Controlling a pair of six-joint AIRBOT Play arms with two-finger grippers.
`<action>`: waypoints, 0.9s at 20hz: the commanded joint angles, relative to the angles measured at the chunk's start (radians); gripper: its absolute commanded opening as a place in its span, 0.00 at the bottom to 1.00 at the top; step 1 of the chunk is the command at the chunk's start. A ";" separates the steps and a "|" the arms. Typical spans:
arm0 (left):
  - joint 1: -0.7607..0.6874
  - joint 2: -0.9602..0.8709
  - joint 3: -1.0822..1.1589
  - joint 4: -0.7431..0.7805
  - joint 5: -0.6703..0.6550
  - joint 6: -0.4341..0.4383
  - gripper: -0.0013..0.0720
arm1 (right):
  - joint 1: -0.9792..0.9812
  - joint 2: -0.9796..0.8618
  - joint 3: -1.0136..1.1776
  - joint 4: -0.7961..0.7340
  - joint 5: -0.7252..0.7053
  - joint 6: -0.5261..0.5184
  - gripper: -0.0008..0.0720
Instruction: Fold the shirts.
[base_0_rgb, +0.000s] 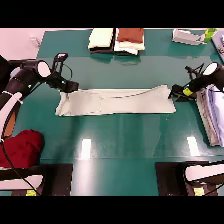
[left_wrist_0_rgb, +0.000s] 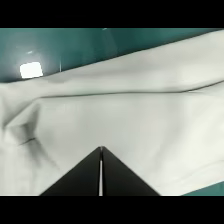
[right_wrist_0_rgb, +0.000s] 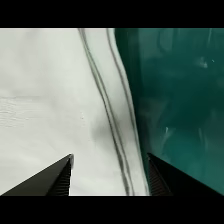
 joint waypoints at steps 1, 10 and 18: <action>-0.060 -0.002 0.002 -0.025 0.053 -0.008 0.05 | 0.025 0.000 -0.061 0.027 -0.058 -0.001 0.70; -0.104 -0.002 0.002 -0.100 0.062 -0.008 0.05 | 0.063 -0.023 -0.060 0.025 -0.064 -0.040 0.04; -0.220 -0.131 0.082 -0.189 0.108 0.004 0.05 | 0.099 0.169 0.091 -0.043 0.129 -0.005 0.03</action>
